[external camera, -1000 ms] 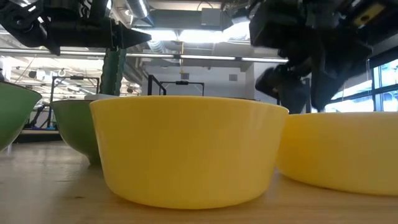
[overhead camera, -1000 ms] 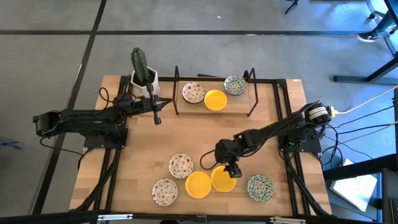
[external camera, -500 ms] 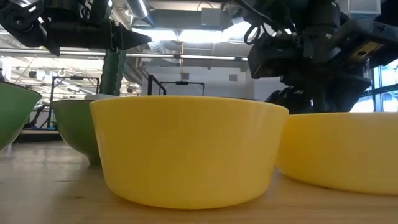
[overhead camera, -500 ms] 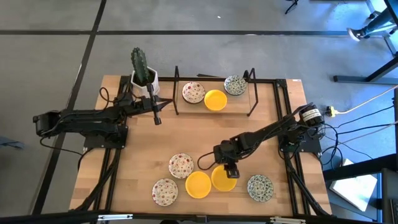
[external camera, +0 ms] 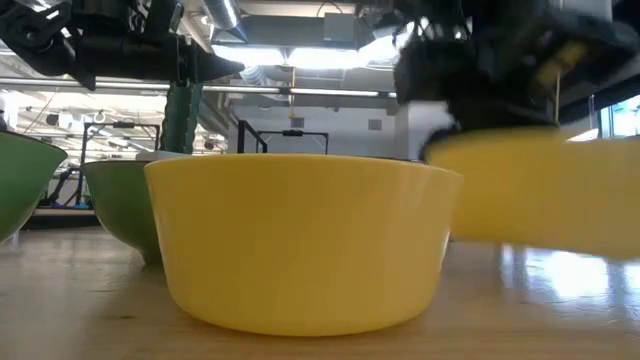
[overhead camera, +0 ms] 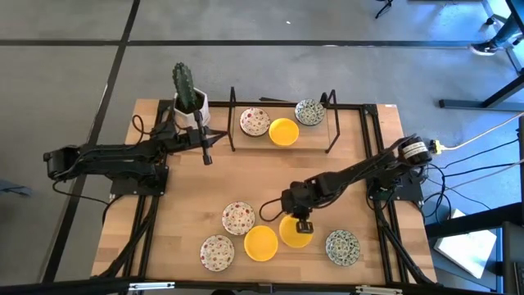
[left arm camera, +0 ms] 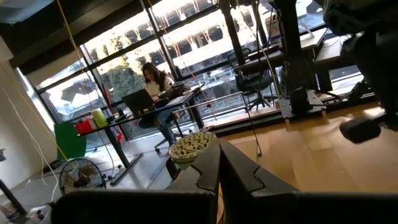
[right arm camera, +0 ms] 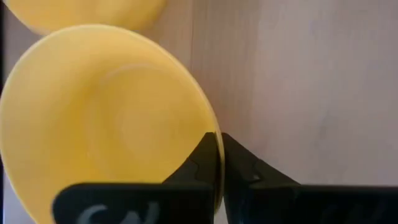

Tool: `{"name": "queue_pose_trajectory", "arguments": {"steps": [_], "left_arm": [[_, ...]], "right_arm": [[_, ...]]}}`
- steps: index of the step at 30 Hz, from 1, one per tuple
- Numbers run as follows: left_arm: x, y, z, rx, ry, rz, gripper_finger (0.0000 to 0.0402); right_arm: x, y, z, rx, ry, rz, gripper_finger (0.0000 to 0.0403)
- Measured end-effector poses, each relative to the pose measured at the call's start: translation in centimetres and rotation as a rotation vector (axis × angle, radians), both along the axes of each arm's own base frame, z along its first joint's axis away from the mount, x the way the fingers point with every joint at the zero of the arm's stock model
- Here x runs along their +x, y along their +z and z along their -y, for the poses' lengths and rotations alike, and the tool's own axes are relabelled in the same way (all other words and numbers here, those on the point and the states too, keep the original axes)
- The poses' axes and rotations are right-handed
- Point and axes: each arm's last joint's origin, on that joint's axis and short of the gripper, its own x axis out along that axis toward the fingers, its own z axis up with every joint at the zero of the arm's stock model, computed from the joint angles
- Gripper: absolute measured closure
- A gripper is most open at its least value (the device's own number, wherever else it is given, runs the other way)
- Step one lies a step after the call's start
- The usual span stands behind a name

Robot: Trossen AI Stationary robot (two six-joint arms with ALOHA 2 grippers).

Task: Pick & Place Mini bowls
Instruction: Stack the yellow bowl on top of the yellow bowl on the shelf

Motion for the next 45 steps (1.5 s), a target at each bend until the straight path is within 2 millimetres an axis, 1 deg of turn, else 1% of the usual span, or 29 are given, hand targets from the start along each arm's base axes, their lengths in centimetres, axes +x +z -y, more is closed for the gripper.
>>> {"name": "queue_pose_trajectory", "arguments": {"steps": [3, 6, 11, 13, 15, 17, 19, 22, 24, 27, 29, 31, 34, 40, 45], "left_arm": [[0.0, -0.1, 0.0, -0.018, -0.001, -0.007, 0.0398], [0.0, -0.1, 0.0, -0.031, -0.003, -0.004, 0.0398], [0.0, -0.2, 0.0, -0.033, -0.019, -0.013, 0.0398], [0.0, -0.3, 0.0, -0.039, -0.019, -0.017, 0.0398], [0.0, -0.3, 0.0, -0.051, -0.020, -0.013, 0.0398], [0.0, -0.3, 0.0, -0.058, -0.021, -0.012, 0.0398], [0.0, -0.3, 0.0, -0.059, -0.020, -0.013, 0.0398], [0.0, -0.3, 0.0, -0.061, -0.020, -0.014, 0.0398], [0.0, -0.3, 0.0, -0.061, -0.021, -0.015, 0.0398], [0.0, -0.3, 0.0, -0.062, -0.020, -0.015, 0.0398], [0.0, -0.3, 0.0, -0.062, -0.020, -0.015, 0.0398], [0.0, -0.3, 0.0, -0.062, -0.020, -0.016, 0.0398], [0.0, -0.3, 0.0, -0.062, -0.020, -0.016, 0.0398], [0.0, -0.3, 0.0, -0.062, -0.020, -0.016, 0.0398], [0.0, -0.3, 0.0, -0.062, -0.020, -0.016, 0.0398]], "right_arm": [[-0.4, 2.6, 0.3, -0.034, -0.027, 0.098, 0.0395], [-2.0, 5.7, 1.2, -0.083, -0.073, 0.166, 0.0395], [-6.3, 11.7, 3.2, -0.117, -0.123, 0.373, 0.0397], [-8.2, 13.7, 3.9, -0.125, -0.156, 0.461, 0.0397], [-10.3, 14.9, 4.6, -0.144, -0.188, 0.525, 0.0397], [-12.4, 15.4, 5.3, -0.170, -0.248, 0.562, 0.0397], [-14.5, 15.2, 6.1, -0.186, -0.320, 0.581, 0.0397], [-17.1, 13.9, 6.9, -0.164, -0.407, 0.610, 0.0397], [-18.5, 12.3, 7.3, -0.127, -0.461, 0.618, 0.0397], [-19.8, 9.6, 7.7, -0.061, -0.534, 0.641, 0.0397], [-20.0, 8.0, 7.7, -0.022, -0.558, 0.665, 0.0397], [-20.0, 6.7, 7.7, 0.006, -0.564, 0.688, 0.0397], [-19.8, 5.5, 7.6, 0.029, -0.556, 0.709, 0.0397], [-19.4, 5.2, 7.5, 0.019, -0.539, 0.725, 0.0397], [-19.0, 5.6, 7.4, 0.007, -0.515, 0.767, 0.0397]]}}
